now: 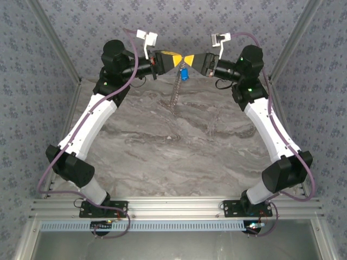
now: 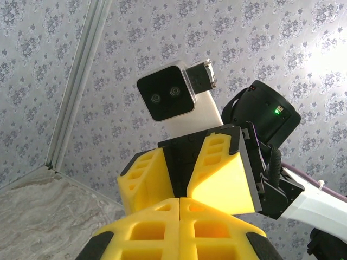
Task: Put the keys on the keyring
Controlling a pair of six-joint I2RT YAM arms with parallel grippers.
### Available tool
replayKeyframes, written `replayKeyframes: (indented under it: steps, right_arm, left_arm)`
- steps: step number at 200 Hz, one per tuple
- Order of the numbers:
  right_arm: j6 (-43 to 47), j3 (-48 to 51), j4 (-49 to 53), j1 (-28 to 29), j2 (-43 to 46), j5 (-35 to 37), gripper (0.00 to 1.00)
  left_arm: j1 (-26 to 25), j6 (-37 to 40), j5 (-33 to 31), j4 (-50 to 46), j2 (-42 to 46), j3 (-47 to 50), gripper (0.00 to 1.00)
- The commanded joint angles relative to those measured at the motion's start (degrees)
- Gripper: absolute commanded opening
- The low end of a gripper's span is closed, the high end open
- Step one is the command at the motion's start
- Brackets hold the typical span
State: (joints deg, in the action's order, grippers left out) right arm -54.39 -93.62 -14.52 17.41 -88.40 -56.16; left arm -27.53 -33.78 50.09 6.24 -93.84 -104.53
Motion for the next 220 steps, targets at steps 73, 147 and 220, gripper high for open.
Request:
replayKeyframes:
  steps: [73, 147, 220]
  right_arm:
    - [3.5, -4.5, 3.3, 1.3, -1.3, -1.4, 0.25]
    - [15.3, -9.9, 19.9, -0.5, -1.1, -2.9, 0.0]
    - [53.8, -33.1, 75.1, -1.0, -8.3, 5.5, 0.0]
  left_arm:
    - [-0.4, -0.7, -0.1, 3.1, -0.4, -0.1, 0.0]
    - [-0.3, 2.7, 0.1, -3.2, -0.4, -2.1, 0.05]
    - [1.3, 17.3, 0.8, -25.5, -1.6, -11.0, 0.45]
